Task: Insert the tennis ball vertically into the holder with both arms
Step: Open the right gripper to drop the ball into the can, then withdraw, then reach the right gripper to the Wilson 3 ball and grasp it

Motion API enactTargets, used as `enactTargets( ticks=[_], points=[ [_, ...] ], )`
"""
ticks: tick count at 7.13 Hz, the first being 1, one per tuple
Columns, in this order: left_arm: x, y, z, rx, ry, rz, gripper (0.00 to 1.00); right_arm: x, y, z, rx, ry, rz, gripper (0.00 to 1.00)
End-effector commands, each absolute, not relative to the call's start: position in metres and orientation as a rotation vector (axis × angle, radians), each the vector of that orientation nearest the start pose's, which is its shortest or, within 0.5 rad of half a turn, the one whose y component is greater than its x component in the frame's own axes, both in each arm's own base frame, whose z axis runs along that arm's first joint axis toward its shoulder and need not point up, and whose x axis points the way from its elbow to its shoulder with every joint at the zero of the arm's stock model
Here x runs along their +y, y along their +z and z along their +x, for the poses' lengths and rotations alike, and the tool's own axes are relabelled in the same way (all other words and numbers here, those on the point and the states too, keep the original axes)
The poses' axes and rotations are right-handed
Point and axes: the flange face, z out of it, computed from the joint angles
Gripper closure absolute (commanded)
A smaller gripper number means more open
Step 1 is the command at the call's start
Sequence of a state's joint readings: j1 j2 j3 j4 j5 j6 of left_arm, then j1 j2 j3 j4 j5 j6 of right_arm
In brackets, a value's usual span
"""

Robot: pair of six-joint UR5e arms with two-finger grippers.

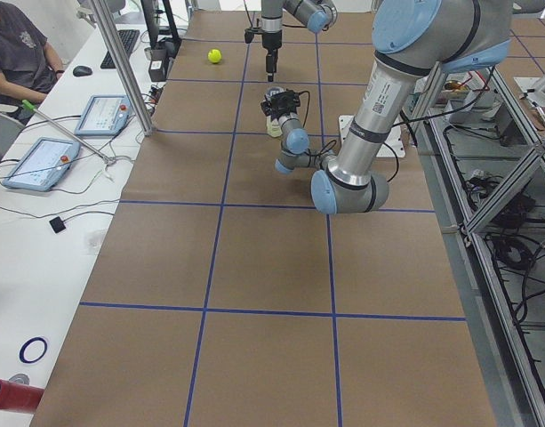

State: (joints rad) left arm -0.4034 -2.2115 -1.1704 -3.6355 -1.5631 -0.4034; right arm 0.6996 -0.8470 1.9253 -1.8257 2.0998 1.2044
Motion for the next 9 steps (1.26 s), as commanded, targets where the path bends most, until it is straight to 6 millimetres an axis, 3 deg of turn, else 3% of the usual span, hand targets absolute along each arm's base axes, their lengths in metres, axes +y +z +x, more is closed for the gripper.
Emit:
enactTargets(
  ticks=[1, 2, 3, 5, 6, 8, 9],
  points=[
    [-0.375, 0.271, 0.538, 1.647, 0.38, 1.652, 0.0, -0.501, 0.218, -0.317, -0.848, -0.016, 0.058, 0.01],
    [-0.375, 0.271, 0.538, 1.646, 0.378, 1.653, 0.0, -0.53, 0.261, -0.269, -0.797, -0.066, 0.095, 0.01],
    [-0.375, 0.271, 0.538, 1.646, 0.378, 1.653, 0.0, -0.57, 0.308, -0.247, -0.736, -0.064, 0.074, 0.01],
    [-0.375, 0.272, 0.537, 1.644, 0.377, 1.652, 0.0, -0.663, 0.417, -0.213, -0.678, -0.027, 0.059, 0.01],
    [-0.375, 0.272, 0.537, 1.644, 0.377, 1.652, 0.0, -0.701, 0.462, -0.212, -0.682, -0.008, 0.074, 0.01],
    [-0.375, 0.272, 0.537, 1.644, 0.377, 1.652, 0.0, -0.734, 0.496, -0.216, -0.651, 0.022, 0.008, 0.01],
    [-0.375, 0.272, 0.537, 1.644, 0.377, 1.652, 0.0, -0.739, 0.527, -0.21, -0.642, 0.04, -0.005, 0.01]
  ],
)
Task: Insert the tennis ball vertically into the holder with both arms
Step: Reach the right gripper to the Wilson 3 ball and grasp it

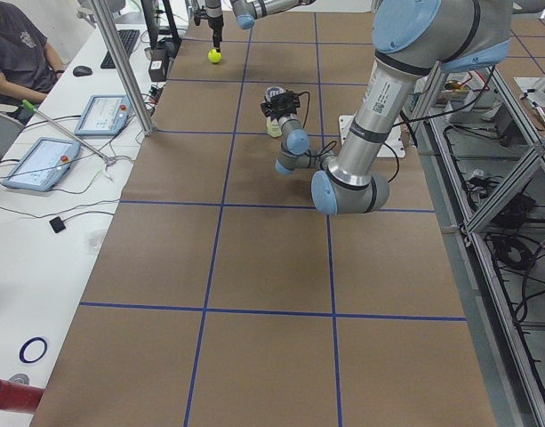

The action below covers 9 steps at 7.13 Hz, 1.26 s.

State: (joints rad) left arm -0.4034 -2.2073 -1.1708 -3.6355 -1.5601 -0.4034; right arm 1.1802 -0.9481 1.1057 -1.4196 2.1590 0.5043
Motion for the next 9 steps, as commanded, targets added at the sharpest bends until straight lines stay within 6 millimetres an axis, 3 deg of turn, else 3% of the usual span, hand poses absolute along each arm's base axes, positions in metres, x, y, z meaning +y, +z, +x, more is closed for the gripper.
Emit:
enactTargets(
  ticks=[1, 3, 5, 7, 8, 9],
  points=[
    [-0.375, 0.272, 0.537, 1.644, 0.377, 1.652, 0.0, -0.743, 0.55, -0.209, -0.633, 0.045, 0.009, 0.01],
    [-0.375, 0.271, 0.537, 1.645, 0.376, 1.653, 0.0, -0.745, 0.575, -0.212, -0.609, 0.037, 0.053, 0.01],
    [-0.375, 0.271, 0.537, 1.645, 0.376, 1.653, 0.01, -0.745, 0.574, -0.23, -0.592, 0.015, 0.085, 0.01],
    [-0.375, 0.271, 0.537, 1.645, 0.376, 1.653, 0.01, -0.744, 0.58, -0.234, -0.59, 0.009, 0.084, 0.02],
    [-0.375, 0.271, 0.537, 1.645, 0.376, 1.653, 0.0, -0.744, 0.579, -0.236, -0.59, 0.008, 0.083, 0.46],
    [-0.375, 0.271, 0.537, 1.645, 0.376, 1.653, 0.01, -0.744, 0.579, -0.236, -0.59, 0.007, 0.082, 0.99]
  ],
)
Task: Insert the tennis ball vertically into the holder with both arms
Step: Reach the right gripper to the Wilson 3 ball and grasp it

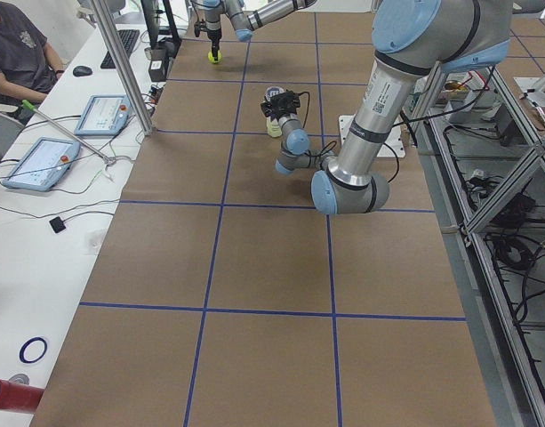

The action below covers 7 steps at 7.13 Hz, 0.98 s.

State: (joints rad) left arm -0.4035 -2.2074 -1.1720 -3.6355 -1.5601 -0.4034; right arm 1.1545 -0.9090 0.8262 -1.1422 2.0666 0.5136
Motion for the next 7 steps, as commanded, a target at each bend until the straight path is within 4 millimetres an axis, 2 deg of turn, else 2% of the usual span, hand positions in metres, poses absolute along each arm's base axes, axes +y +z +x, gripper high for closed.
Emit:
enactTargets(
  ticks=[1, 2, 3, 4, 5, 7],
  points=[
    [-0.375, 0.273, 0.537, 1.644, 0.379, 1.651, 0.01, -0.744, 0.579, -0.236, -0.59, 0.006, 0.084, 1.0],
    [-0.376, 0.272, 0.538, 1.643, 0.377, 1.651, 0.0, -0.748, 0.551, -0.233, -0.612, 0.015, 0.12, 1.0],
    [-0.376, 0.275, 0.538, 1.638, 0.38, 1.648, 0.0, -0.741, 0.48, -0.228, -0.648, 0.081, 0.109, 1.0],
    [-0.376, 0.274, 0.539, 1.639, 0.38, 1.649, 0.01, -0.703, 0.394, -0.247, -0.668, 0.122, 0.054, 1.0],
    [-0.375, 0.273, 0.539, 1.641, 0.38, 1.649, 0.0, -0.642, 0.338, -0.276, -0.704, 0.178, 0.008, 1.0],
    [-0.375, 0.272, 0.539, 1.642, 0.379, 1.65, 0.0, -0.559, 0.257, -0.336, -0.799, 0.275, -0.053, 1.0]
  ],
)
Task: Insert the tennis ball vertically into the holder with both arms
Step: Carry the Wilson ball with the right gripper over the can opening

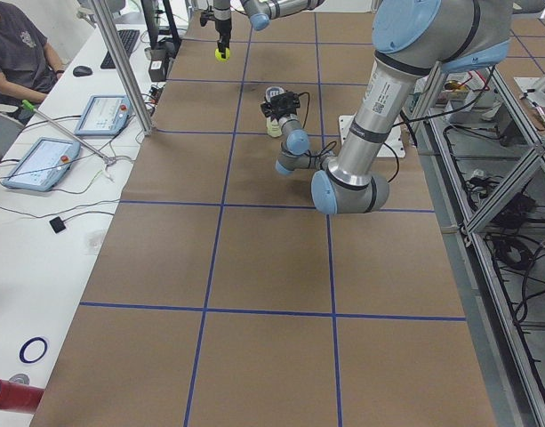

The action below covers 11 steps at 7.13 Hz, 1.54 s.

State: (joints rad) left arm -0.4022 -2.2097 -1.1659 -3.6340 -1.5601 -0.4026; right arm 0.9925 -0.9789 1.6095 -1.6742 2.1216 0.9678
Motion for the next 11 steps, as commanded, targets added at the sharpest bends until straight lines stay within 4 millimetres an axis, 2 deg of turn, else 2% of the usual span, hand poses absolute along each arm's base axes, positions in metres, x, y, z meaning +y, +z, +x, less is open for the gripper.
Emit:
enactTargets(
  ticks=[1, 2, 3, 4, 6, 7, 11],
  points=[
    [-0.376, 0.271, 0.54, 1.641, 0.38, 1.647, 0.0, -0.514, 0.221, -0.355, -0.851, 0.298, -0.084, 1.0],
    [-0.376, 0.269, 0.541, 1.64, 0.38, 1.648, 0.0, -0.484, 0.193, -0.371, -0.891, 0.325, -0.12, 1.0],
    [-0.376, 0.269, 0.541, 1.641, 0.38, 1.647, 0.0, -0.461, 0.175, -0.376, -0.926, 0.316, -0.128, 1.0],
    [-0.376, 0.269, 0.541, 1.639, 0.381, 1.647, 0.0, -0.441, 0.163, -0.381, -0.951, 0.292, -0.134, 1.0],
    [-0.376, 0.27, 0.541, 1.639, 0.381, 1.647, 0.01, -0.41, 0.134, -0.406, -0.989, 0.233, -0.153, 1.0],
    [-0.376, 0.271, 0.541, 1.64, 0.382, 1.644, 0.01, -0.399, 0.124, -0.405, -1.013, 0.215, -0.152, 1.0],
    [-0.376, 0.273, 0.54, 1.636, 0.383, 1.644, 0.01, -0.399, 0.097, -0.413, -1.042, 0.196, -0.136, 1.0]
  ],
)
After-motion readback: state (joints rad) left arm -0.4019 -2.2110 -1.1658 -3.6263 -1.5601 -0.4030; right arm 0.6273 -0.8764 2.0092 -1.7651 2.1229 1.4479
